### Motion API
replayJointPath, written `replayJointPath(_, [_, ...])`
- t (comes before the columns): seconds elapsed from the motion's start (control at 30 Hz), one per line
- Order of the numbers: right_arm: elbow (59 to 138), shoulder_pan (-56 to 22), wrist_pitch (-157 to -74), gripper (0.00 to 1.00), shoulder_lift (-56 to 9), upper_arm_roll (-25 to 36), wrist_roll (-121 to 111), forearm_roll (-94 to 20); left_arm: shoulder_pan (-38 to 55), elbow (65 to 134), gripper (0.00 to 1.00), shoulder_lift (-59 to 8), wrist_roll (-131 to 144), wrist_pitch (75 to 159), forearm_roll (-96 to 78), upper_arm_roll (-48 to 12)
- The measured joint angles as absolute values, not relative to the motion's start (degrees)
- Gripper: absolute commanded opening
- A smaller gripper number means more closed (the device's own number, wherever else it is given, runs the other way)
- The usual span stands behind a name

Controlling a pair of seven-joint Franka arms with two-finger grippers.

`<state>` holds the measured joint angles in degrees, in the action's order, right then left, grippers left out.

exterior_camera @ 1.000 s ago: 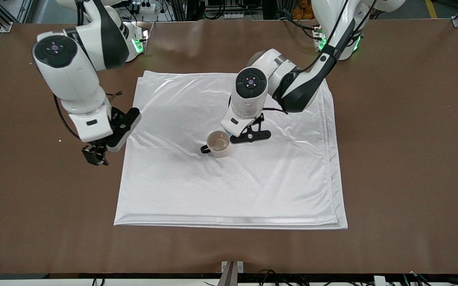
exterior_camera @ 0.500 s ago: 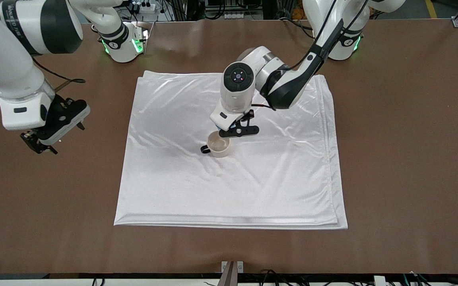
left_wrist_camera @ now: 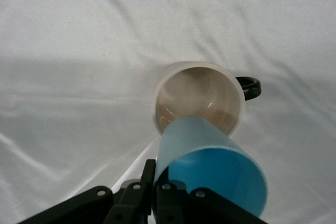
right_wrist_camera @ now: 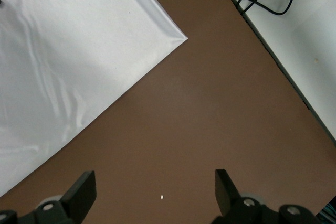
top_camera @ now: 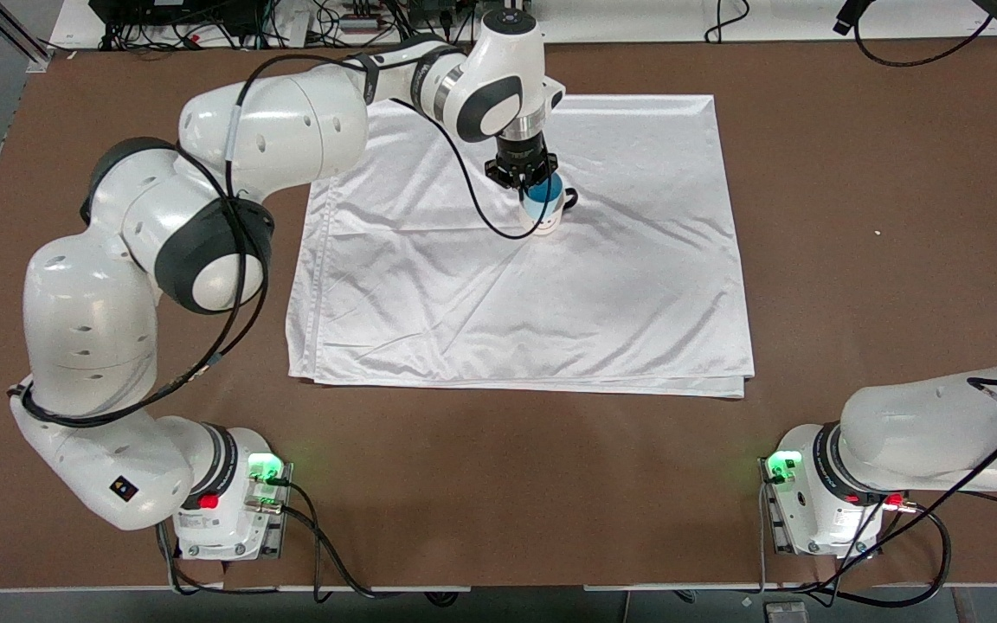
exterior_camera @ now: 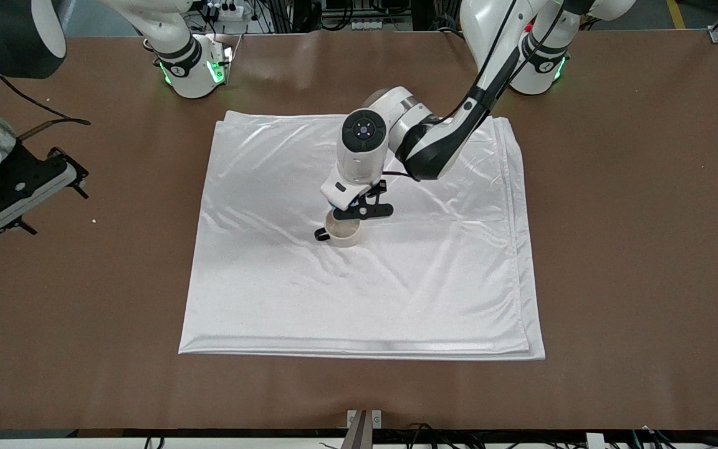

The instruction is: Place blue cup into white mug on cloth

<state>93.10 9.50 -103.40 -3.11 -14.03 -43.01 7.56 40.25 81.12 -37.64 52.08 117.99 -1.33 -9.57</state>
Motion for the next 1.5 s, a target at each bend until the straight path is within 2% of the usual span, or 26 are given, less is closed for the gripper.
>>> replayJointPath(1.5, [86.28,8.54,-92.95,1.0,-3.12,-15.29,2.44,4.62,39.93,81.11,0.0,-41.15,52.06,123.26,-1.33,-6.57])
